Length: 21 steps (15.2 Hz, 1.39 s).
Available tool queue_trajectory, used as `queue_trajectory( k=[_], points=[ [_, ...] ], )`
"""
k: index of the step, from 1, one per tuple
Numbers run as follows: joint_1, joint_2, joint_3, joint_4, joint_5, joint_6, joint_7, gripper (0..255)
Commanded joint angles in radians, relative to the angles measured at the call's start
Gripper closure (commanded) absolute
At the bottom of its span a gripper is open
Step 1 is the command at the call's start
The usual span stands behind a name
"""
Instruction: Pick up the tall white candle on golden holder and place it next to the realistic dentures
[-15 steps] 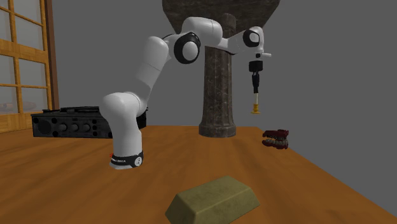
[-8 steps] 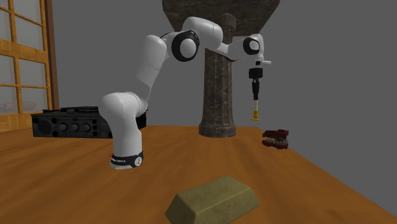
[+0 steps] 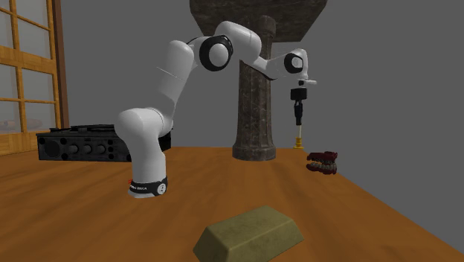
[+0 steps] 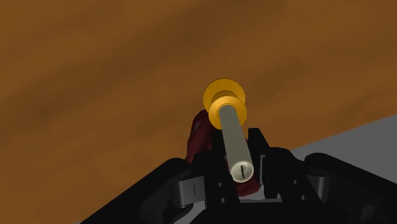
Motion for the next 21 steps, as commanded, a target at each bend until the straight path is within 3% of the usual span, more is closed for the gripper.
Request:
queue_trajectory(
  k=[1,16,21],
  points=[
    [-0.003,0.003,-0.002,-0.025,-0.003,0.027,0.004,255],
    [-0.014,0.043,-0.023,-0.174,-0.040,0.205,0.037,255],
    [-0.014,0.047,-0.025,-0.181,-0.043,0.214,0.039,255]
  ],
)
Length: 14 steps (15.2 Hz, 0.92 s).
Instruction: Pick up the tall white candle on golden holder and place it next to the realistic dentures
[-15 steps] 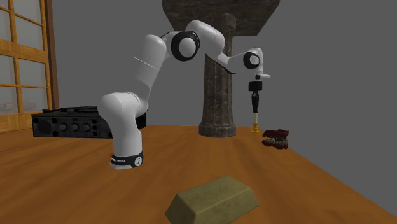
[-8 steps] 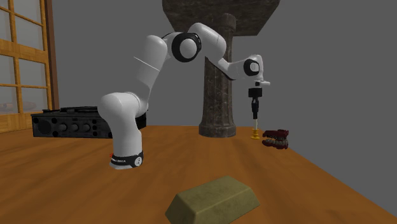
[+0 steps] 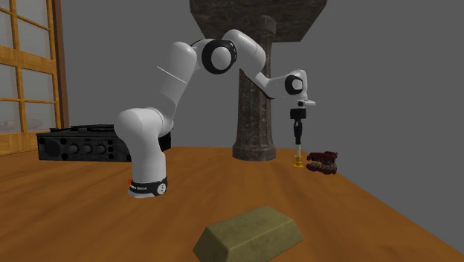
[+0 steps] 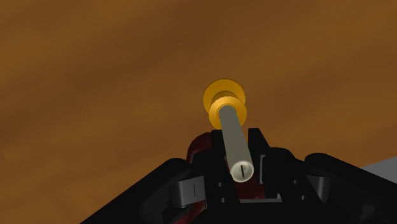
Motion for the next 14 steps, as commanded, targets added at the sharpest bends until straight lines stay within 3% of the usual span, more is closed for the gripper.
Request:
queue_trajectory(
  k=[1,3,4,9,14],
  points=[
    [0.000,0.000,0.000,-0.001,0.000,0.001,0.000,255],
    [0.000,0.000,0.000,0.000,0.000,0.001,0.000,255],
    [0.000,0.000,0.000,0.000,0.000,0.001,0.000,0],
    [0.000,0.000,0.000,0.000,0.000,0.001,0.000,0],
    [0.000,-0.037,0.018,0.075,0.030,-0.104,-0.020,0]
  ],
)
